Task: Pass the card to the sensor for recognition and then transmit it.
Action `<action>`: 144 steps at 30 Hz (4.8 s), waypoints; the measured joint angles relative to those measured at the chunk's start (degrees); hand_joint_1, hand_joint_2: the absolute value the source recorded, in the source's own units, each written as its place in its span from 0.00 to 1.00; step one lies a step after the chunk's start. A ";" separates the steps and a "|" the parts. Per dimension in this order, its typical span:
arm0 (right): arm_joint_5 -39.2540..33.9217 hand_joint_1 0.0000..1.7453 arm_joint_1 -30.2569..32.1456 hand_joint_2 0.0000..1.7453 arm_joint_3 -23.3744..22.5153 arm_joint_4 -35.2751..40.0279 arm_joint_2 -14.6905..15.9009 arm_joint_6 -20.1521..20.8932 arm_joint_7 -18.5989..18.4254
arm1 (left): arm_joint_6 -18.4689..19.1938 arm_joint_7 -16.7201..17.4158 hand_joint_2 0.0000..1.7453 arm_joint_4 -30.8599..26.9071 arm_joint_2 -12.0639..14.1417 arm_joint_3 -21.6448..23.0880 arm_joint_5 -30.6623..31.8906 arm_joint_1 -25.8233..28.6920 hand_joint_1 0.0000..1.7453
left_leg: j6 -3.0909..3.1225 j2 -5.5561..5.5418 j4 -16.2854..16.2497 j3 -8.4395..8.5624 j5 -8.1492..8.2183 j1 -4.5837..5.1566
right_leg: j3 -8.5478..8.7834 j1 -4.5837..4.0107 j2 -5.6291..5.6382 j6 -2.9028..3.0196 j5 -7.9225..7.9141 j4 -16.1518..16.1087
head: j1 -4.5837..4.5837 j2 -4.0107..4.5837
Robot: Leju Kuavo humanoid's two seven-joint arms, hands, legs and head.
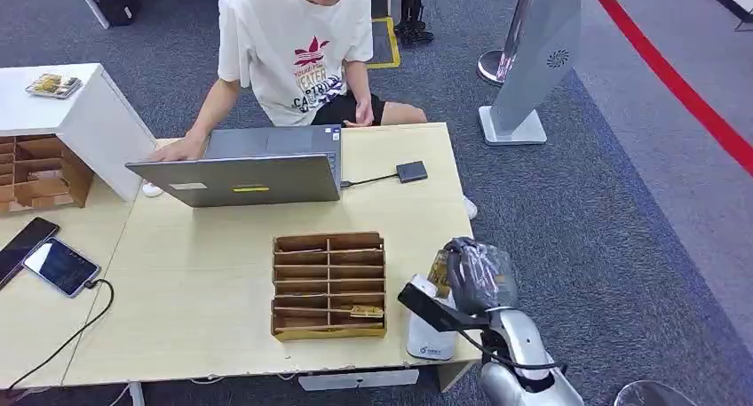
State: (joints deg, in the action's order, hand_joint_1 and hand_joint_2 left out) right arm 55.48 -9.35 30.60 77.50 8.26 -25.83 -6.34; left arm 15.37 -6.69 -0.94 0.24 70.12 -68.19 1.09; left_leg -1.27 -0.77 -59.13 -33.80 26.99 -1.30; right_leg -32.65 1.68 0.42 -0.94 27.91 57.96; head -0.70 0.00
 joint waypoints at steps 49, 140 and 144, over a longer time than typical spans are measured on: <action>-11.48 1.00 -25.22 1.00 7.52 10.19 -22.67 15.14 -0.96 | -35.56 22.53 0.00 -5.95 -8.85 17.86 29.14 -15.49 0.00 | 0.00 -0.02 -0.02 -0.15 -0.30 -0.03 | -0.15 -0.02 -0.05 0.00 -0.25 0.07 | -0.04 0.00; -35.45 0.00 -1.76 1.00 12.17 15.83 -8.92 16.78 14.89 | -38.58 11.98 0.00 -6.19 -7.80 1.14 8.87 -7.72 0.00 | 0.02 0.02 -0.02 -0.24 -0.21 -0.03 | -0.25 -0.02 -0.03 -0.03 -0.19 0.02 | -0.02 0.00; -34.47 0.63 -1.25 1.00 12.87 16.31 -8.04 16.26 14.71 | -38.51 11.98 0.00 -6.19 -7.85 0.57 8.79 -7.61 0.00 | 0.02 0.02 -0.02 -0.24 -0.21 -0.03 | -0.25 -0.02 -0.03 -0.03 -0.19 0.02 | -0.02 0.00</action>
State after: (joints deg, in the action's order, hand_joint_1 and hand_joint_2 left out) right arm 21.00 -10.59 43.47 93.81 0.22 -9.57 8.37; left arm -23.15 5.29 -7.13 -7.61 70.68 -59.41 -6.52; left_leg -1.25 -0.76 -59.15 -34.04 26.79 -1.33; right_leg -32.90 1.66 0.39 -0.97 27.72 57.97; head -0.72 0.00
